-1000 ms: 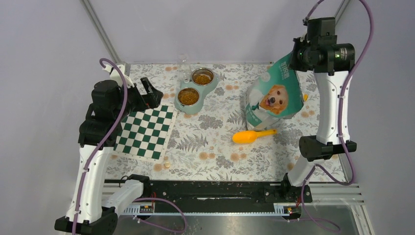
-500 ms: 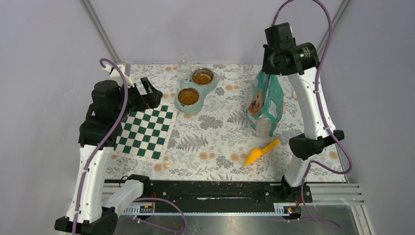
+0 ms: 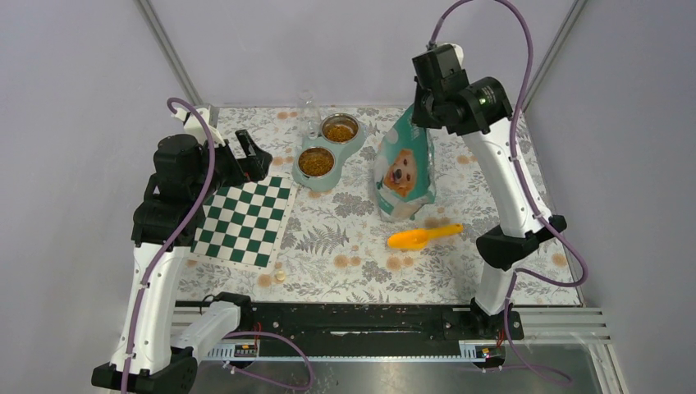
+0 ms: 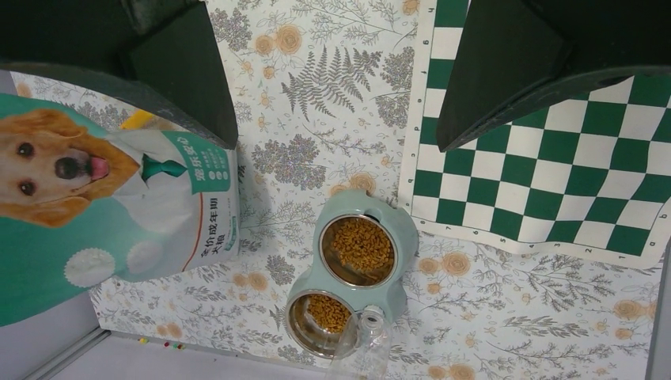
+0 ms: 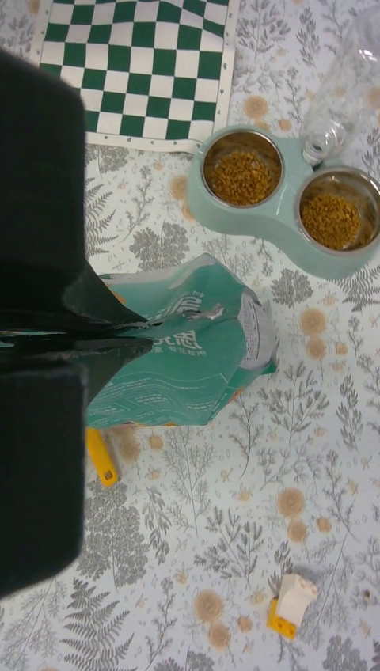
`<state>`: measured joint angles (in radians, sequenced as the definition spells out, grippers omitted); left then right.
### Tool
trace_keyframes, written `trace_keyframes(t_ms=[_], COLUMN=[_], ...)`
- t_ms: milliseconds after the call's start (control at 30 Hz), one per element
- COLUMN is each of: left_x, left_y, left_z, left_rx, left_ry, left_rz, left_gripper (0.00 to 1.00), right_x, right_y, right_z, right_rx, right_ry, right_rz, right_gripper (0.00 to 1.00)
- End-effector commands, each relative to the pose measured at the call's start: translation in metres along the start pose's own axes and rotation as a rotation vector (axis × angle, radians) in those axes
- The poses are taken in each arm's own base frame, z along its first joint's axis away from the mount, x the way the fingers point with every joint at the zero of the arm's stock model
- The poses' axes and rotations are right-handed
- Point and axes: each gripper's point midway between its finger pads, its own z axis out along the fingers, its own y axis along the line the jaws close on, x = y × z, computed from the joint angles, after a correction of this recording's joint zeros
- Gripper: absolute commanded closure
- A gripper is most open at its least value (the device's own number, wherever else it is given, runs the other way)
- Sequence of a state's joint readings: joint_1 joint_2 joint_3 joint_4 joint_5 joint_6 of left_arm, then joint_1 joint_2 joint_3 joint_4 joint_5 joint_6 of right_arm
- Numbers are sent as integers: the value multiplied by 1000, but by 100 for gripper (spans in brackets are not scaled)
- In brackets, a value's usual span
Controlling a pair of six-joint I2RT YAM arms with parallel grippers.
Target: Serve the pet food
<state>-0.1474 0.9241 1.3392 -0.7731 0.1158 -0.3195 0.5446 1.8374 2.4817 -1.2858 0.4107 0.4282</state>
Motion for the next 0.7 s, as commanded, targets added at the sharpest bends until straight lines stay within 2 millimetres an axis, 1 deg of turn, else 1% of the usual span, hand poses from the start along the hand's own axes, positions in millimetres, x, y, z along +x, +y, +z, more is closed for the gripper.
trace_keyframes(t_ms=[0,200,367,433,467,500,567,600,633,667], left_x=[-19,-21,-21,-21,-21,-22,-21,-22,-23,-23], left_y=[-2,-1,0,0,0,-1,-1,-2,-3,-3], left_z=[-7,-9,-10,-10,-10,-10,-9,-10,-10,-10], left_rx=[0,-5,-10,-11,-12,-9,-6,-3,1,4], left_ry=[-86,-99,-105,-104,-104,-106,-102,-103,-105,-104], left_rz=[21,20,17,19,19,20,22,23,25,24], left_gripper=[1,1,1,1,1,1,1,1,1,1], right_x=[-112,-101,-99,-97,-97,-95,-93,-92,-91,-91], right_y=[9,20,18,19,23,26,30,30,29,28], right_z=[-104,-91,-73,-64,-61,-55,-49,-47,-46,-45], right_rx=[-172,-156,-91,-69,-75,-82,-104,-112,-121,-133], right_ry=[-499,-467,-462,-456,-449,-436,-416,-408,-399,-391], right_rz=[304,327,290,251,220,192,153,145,137,134], right_gripper=[100,100,99,81,70,56,35,28,24,22])
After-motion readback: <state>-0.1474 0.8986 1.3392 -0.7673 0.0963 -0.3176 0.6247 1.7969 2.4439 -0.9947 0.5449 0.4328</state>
